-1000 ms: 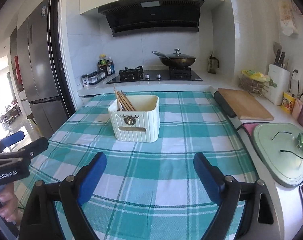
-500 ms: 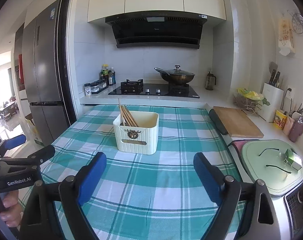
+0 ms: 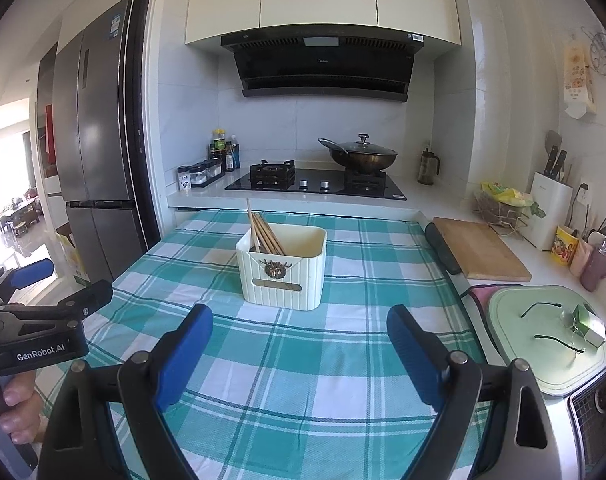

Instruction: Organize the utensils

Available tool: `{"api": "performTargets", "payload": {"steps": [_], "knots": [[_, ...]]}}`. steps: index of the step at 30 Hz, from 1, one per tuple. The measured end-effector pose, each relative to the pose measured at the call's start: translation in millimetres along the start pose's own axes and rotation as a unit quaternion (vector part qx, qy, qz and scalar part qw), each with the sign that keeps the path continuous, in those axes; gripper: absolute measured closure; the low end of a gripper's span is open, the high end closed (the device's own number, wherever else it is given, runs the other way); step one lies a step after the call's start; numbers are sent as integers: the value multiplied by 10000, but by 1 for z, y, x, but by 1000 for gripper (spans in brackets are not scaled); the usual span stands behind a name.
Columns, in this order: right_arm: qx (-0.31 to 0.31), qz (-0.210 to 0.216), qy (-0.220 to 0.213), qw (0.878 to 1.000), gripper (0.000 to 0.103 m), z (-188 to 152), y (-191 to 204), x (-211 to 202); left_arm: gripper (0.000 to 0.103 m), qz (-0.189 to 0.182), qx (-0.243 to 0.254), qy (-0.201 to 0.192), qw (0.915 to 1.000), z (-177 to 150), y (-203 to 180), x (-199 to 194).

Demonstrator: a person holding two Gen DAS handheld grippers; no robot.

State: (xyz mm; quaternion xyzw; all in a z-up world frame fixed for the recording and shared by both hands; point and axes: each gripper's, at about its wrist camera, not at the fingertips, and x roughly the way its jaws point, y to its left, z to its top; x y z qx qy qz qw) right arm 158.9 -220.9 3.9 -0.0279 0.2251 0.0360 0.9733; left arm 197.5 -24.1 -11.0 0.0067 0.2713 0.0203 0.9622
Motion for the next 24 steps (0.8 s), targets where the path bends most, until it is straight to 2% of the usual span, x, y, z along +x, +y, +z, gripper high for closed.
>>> {"api": "performTargets", "payload": {"steps": [24], "knots": [[-38,19,-18,10000,13,0,2,-4,0,19,8,33,10000,0,2,3]]}}
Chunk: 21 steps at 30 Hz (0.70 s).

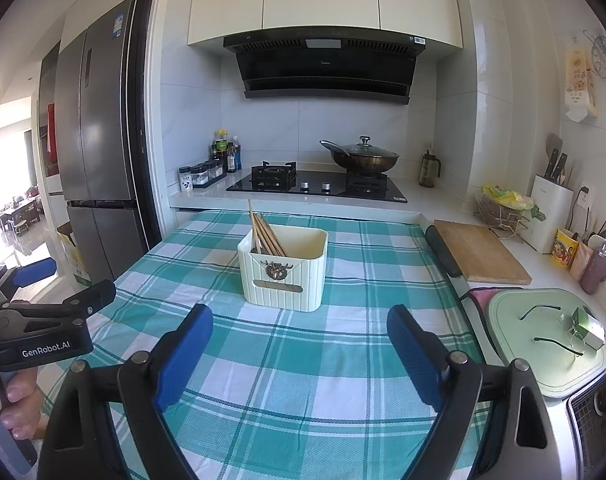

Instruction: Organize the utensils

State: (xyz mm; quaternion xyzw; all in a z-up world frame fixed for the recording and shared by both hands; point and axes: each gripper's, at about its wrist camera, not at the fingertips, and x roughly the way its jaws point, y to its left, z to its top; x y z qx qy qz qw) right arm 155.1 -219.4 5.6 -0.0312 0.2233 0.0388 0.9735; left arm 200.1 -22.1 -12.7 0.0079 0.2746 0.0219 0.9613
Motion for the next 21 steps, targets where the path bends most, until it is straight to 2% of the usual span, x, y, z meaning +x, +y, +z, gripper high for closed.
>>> {"api": "performTargets", "payload": {"steps": [21], "knots": [[-11,-4,-5,10000,13,1,2,0,0,1,21,16,10000,-1,0,1]]}}
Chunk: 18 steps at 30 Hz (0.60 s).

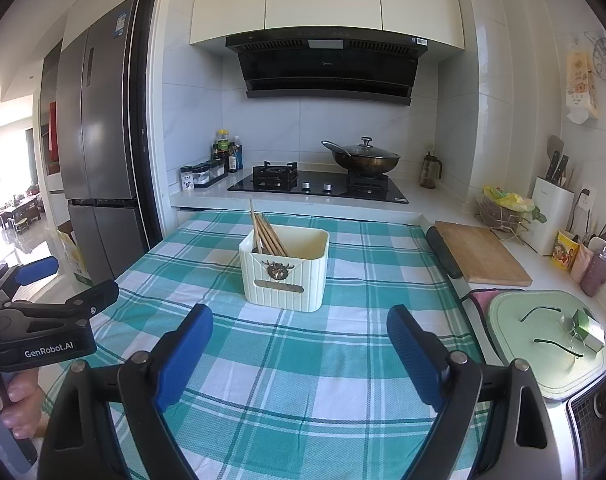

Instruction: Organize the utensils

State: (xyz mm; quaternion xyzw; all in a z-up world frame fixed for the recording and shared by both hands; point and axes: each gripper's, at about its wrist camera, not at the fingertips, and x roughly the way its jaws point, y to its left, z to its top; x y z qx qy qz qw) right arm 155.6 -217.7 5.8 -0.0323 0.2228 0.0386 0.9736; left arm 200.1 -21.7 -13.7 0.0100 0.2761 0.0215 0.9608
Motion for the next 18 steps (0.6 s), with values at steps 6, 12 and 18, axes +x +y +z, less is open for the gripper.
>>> {"api": "performTargets", "payload": {"steps": [6,12,18], "knots": [[-3,13,17,10000,13,0,1,-1,0,-1,-1,4,10000,0,0,0],[-9,16,16,10000,13,2,2,0,0,-17,14,14,10000,-1,-2,1],[-11,23,24,10000,13,2,2,0,0,-14,13,17,10000,-1,-2,1]]}}
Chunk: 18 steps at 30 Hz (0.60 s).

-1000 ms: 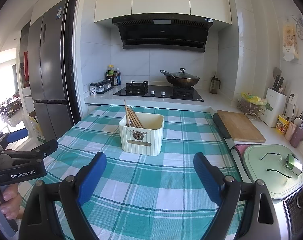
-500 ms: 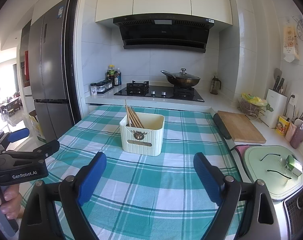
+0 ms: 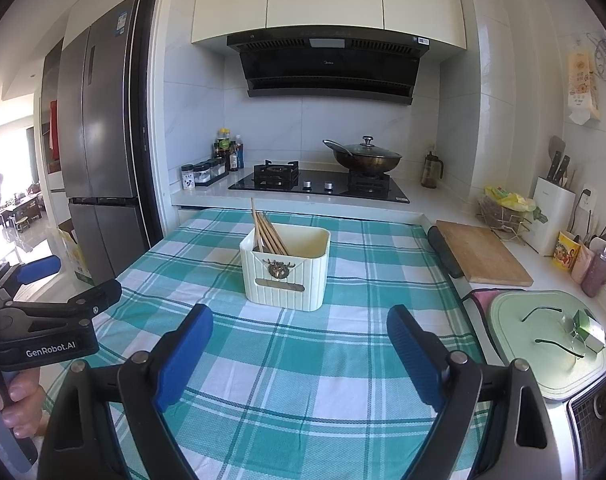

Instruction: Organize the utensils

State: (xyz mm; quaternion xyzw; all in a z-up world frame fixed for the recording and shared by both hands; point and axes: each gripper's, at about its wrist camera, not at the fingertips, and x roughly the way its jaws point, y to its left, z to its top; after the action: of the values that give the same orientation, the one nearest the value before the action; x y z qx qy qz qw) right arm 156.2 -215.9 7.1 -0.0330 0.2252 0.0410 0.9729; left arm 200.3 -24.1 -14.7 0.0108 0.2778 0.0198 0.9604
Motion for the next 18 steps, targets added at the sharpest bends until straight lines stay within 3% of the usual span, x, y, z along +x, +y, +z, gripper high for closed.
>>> {"api": "performTargets", "payload": {"steps": [18], "knots": [[-19,7,11,10000,12,-2,-2,0,0,5,-4,5,10000,0,0,0]]}}
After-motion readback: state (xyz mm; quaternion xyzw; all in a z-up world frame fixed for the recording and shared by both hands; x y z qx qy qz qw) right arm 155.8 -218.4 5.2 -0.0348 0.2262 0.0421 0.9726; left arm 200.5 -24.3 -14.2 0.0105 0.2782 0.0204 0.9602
